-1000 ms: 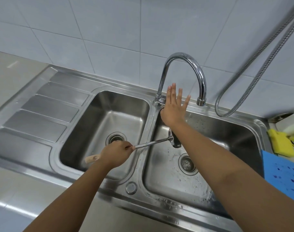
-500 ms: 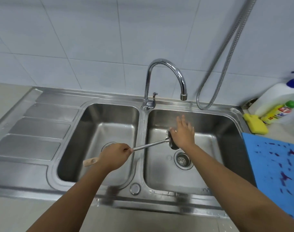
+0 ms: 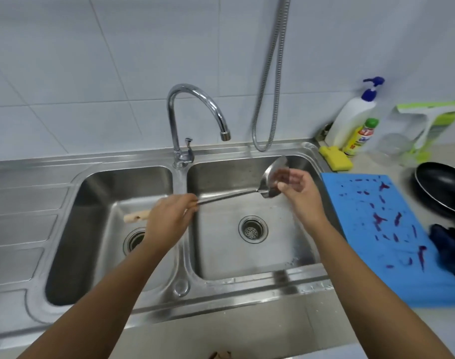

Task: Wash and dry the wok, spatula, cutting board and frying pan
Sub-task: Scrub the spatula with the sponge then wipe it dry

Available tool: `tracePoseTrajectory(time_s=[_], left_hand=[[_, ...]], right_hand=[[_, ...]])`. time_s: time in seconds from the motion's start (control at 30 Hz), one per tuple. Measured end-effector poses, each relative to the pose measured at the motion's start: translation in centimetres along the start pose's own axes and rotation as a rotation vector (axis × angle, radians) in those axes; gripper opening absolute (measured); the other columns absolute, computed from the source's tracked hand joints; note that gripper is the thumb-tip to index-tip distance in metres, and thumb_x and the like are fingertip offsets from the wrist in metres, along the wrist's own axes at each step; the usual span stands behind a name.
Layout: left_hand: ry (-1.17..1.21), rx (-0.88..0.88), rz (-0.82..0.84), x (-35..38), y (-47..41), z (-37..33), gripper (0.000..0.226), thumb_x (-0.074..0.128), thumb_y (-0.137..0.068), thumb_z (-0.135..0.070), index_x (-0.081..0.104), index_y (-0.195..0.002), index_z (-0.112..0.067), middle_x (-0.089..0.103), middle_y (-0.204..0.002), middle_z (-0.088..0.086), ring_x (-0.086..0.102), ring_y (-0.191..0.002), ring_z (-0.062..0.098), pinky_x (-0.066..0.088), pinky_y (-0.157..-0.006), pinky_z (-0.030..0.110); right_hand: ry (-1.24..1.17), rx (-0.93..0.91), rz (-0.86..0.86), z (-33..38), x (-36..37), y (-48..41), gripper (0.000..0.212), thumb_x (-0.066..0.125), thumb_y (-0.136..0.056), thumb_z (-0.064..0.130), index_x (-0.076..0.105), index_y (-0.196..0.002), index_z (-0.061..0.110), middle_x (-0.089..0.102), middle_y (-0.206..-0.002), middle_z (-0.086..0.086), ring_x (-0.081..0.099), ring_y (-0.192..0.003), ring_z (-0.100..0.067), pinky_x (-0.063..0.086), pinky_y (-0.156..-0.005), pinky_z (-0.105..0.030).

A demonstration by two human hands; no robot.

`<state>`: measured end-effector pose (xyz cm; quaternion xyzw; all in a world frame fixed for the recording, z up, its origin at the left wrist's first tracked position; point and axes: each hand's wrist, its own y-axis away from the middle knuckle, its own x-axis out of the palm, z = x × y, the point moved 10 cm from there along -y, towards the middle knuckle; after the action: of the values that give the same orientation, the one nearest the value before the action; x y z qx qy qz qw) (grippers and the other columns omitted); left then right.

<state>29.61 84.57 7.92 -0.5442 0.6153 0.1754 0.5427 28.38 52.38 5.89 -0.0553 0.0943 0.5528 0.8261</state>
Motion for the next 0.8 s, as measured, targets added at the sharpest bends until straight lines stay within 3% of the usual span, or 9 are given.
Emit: tracePoseTrajectory(time_s=[0.07, 0.1, 0.2, 0.23, 0.33, 0.4, 0.6, 0.8], left_hand=[[0.014, 0.051, -0.102, -0.3, -0.9, -1.7, 0.017, 0.062, -0.087, -0.023, 0.070, -0.099, -0.013, 0.070, -0.093, 0.000, 0.062, -0.085, 0.022, 0.048, -0.074, 0.036], [0.020, 0.051, -0.076, 0.4, -1.2, -2.2, 0.017, 0.062, -0.087, -0.022, 0.070, -0.098, -0.012, 0.070, -0.092, 0.002, 0.062, -0.085, 0.023, 0.048, -0.073, 0.035], [-0.019, -0.034, 0.178, 5.0, -0.6, -3.0, 0.013, 0.062, -0.090, -0.020, 0.071, -0.097, -0.013, 0.069, -0.088, 0.005, 0.063, -0.082, 0.028, 0.046, -0.069, 0.034], [-0.031, -0.052, 0.188, 5.6, -0.3, -3.2, 0.011, 0.065, -0.089, -0.018, 0.071, -0.097, -0.013, 0.069, -0.087, 0.005, 0.063, -0.081, 0.028, 0.046, -0.068, 0.034], [-0.027, -0.110, 0.111, 5.5, -0.4, -4.2, 0.009, 0.069, -0.086, -0.016, 0.071, -0.094, -0.013, 0.069, -0.086, 0.002, 0.062, -0.078, 0.024, 0.048, -0.065, 0.035], [-0.051, -0.121, 0.156, 6.5, -0.3, -5.4, 0.008, 0.068, -0.087, -0.018, 0.071, -0.093, -0.014, 0.069, -0.085, 0.001, 0.061, -0.077, 0.023, 0.048, -0.064, 0.035], [-0.001, -0.145, 0.037, 5.8, -1.4, -9.6, 0.012, 0.072, -0.084, -0.014, 0.072, -0.096, -0.013, 0.070, -0.087, 0.002, 0.062, -0.082, 0.025, 0.049, -0.072, 0.039], [0.099, -0.127, -0.004, 7.4, -4.6, -16.3, 0.017, 0.066, -0.090, -0.024, 0.070, -0.105, -0.017, 0.070, -0.095, -0.002, 0.060, -0.089, 0.022, 0.040, -0.084, 0.040]], right_hand=[[0.023, -0.068, -0.070, 1.0, -2.1, 0.4, 0.035, 0.074, -0.085, 0.016, 0.057, -0.106, 0.038, 0.067, -0.111, 0.013, 0.062, -0.105, -0.003, 0.049, -0.089, -0.018], [0.037, -0.042, -0.064, 0.2, -2.5, 0.7, 0.034, 0.074, -0.085, 0.018, 0.057, -0.105, 0.039, 0.067, -0.112, 0.013, 0.062, -0.107, -0.004, 0.048, -0.090, -0.021], [0.156, 0.145, 0.006, -4.8, -3.1, 1.1, 0.027, 0.073, -0.084, 0.021, 0.059, -0.106, 0.030, 0.068, -0.110, 0.007, 0.063, -0.106, -0.011, 0.048, -0.089, -0.027], [0.166, 0.176, 0.008, -5.8, -3.5, 1.1, 0.027, 0.073, -0.085, 0.022, 0.059, -0.106, 0.028, 0.068, -0.109, 0.007, 0.063, -0.103, -0.010, 0.048, -0.087, -0.026], [0.158, 0.146, 0.003, -5.9, -4.9, 0.9, 0.030, 0.073, -0.086, 0.023, 0.057, -0.111, 0.026, 0.063, -0.104, 0.016, 0.059, -0.099, 0.000, 0.044, -0.081, -0.018], [0.152, 0.187, 0.010, -7.2, -5.6, 1.3, 0.029, 0.073, -0.086, 0.021, 0.056, -0.110, 0.025, 0.062, -0.101, 0.016, 0.060, -0.099, -0.004, 0.044, -0.079, -0.018], [0.074, 0.172, 0.009, -8.2, -9.0, 0.2, 0.026, 0.071, -0.087, 0.017, 0.060, -0.111, 0.018, 0.070, -0.103, 0.006, 0.066, -0.099, -0.010, 0.051, -0.093, -0.030], [0.043, 0.182, -0.207, -8.0, -20.5, 0.0, 0.028, 0.061, -0.095, 0.026, 0.062, -0.121, 0.016, 0.063, -0.117, 0.001, 0.058, -0.107, -0.014, 0.041, -0.092, -0.024]])
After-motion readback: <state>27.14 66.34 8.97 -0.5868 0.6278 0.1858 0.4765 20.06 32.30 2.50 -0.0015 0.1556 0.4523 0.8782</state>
